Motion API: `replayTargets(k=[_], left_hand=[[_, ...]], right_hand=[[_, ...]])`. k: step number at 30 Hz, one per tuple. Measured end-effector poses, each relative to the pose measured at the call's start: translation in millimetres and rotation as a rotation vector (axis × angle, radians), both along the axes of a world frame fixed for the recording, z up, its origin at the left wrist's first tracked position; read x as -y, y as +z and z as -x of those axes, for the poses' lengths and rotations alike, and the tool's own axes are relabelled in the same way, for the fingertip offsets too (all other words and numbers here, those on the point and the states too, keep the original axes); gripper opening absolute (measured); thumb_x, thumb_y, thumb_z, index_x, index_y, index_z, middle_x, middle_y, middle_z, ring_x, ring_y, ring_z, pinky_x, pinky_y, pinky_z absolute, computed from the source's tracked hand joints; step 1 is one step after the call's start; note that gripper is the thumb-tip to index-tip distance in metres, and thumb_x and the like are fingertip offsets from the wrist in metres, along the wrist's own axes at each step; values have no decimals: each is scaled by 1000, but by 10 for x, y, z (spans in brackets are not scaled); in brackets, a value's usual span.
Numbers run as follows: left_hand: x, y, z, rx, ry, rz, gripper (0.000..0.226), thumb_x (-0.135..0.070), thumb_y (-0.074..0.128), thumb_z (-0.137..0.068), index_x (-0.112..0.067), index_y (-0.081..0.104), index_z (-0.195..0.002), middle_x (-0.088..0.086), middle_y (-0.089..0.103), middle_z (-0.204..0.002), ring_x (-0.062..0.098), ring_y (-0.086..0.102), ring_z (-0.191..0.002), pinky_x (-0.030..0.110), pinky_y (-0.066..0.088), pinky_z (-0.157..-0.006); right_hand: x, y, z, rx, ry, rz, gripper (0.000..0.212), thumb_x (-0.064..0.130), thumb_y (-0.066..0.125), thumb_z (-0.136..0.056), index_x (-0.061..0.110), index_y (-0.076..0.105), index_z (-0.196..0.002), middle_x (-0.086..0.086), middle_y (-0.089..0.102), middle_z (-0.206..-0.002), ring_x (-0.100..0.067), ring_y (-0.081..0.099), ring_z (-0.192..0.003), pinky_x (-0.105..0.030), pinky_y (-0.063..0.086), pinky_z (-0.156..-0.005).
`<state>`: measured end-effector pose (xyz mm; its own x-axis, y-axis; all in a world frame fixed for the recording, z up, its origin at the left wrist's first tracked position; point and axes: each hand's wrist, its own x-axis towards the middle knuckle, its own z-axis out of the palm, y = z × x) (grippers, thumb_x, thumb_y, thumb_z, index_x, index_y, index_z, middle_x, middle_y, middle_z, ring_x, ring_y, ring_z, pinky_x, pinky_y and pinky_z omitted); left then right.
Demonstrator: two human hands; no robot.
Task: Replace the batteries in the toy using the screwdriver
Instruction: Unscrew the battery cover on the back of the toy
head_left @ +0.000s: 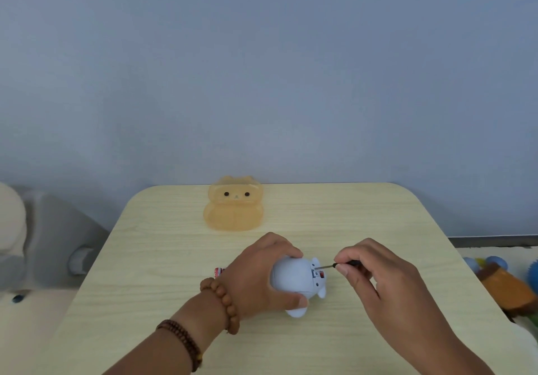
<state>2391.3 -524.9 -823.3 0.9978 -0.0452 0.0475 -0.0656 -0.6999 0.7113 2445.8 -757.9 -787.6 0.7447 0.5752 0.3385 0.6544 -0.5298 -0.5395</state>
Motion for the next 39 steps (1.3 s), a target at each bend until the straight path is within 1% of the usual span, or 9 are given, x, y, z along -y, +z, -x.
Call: replayTargets(k=[11, 16, 23, 28, 30, 32, 35, 37, 39], left_hand=[[2, -1, 9, -12, 5, 1, 64, -54, 80, -62, -40, 55, -119, -24, 45, -119, -2, 50, -111, 26, 48, -93], [9, 2, 5, -8, 5, 8, 63, -55, 80, -62, -40, 55, -118, -24, 46, -118, -2, 50, -110, 28, 49, -93], [17, 8, 10, -2, -3, -10, 62, -54, 80, -62, -41, 54, -117, -24, 45, -118, -2, 50, -110, 25, 48, -92], [44, 17, 6, 5, -15, -34, 62, -54, 79, -63, -40, 54, -119, -26, 43, -118, -2, 48, -111, 21, 47, -91], [56, 25, 5, 5, -15, -36, 63, -54, 79, -64, -40, 54, -120, -26, 43, -119, -2, 48, -111, 21, 47, -92], [61, 29, 9, -5, -17, -36, 64, -54, 79, -64, -39, 54, -121, -25, 43, -119, -3, 48, -111, 22, 47, -92], [57, 33, 8, -10, -27, -44, 65, -55, 78, -64, -41, 52, -122, -27, 42, -120, -4, 47, -111, 21, 46, -92], [58, 36, 3, -8, -29, -51, 66, -54, 78, -64, -40, 52, -123, -27, 42, -121, -5, 46, -111, 18, 44, -93], [62, 37, -6, -8, -26, -51, 65, -54, 78, -65, -39, 52, -123, -26, 43, -121, -5, 46, -111, 18, 44, -93]], right_hand=[[22, -23, -1, -20, 11, -1, 18, 16, 68, -93, 33, 65, -87, 16, 59, -84, -11, 60, -71, -24, 44, -63], [34, 14, -2, 16, -10, -18, 14, 17, 66, -93, 31, 66, -89, 16, 60, -84, -10, 60, -72, -24, 45, -64], [23, 34, 4, 6, -5, 78, 17, 17, 67, -93, 32, 64, -86, 17, 57, -81, -10, 57, -70, -22, 43, -62], [-48, 227, -59, 28, 9, 299, 15, 24, 58, -98, 32, 59, -85, 15, 54, -83, -7, 52, -71, -21, 41, -59], [-125, 334, -93, 36, 47, 486, 14, 22, 48, -102, 30, 53, -91, 11, 52, -90, -12, 50, -76, -25, 42, -62], [-212, 397, -109, 21, 90, 650, 14, 15, 44, -100, 27, 48, -95, 8, 51, -94, -13, 49, -79, -25, 38, -59], [-272, 452, -123, -12, 159, 712, 14, 15, 46, -98, 24, 47, -108, 6, 57, -102, -16, 55, -85, -31, 45, -64], [-268, 502, -159, -39, 184, 725, 14, 14, 47, -96, 22, 44, -108, 5, 57, -97, -16, 52, -75, -30, 40, -57], [-275, 496, -199, 69, 209, 788, 15, 10, 51, -94, 21, 40, -95, 6, 48, -85, -13, 39, -64, -24, 27, -49]])
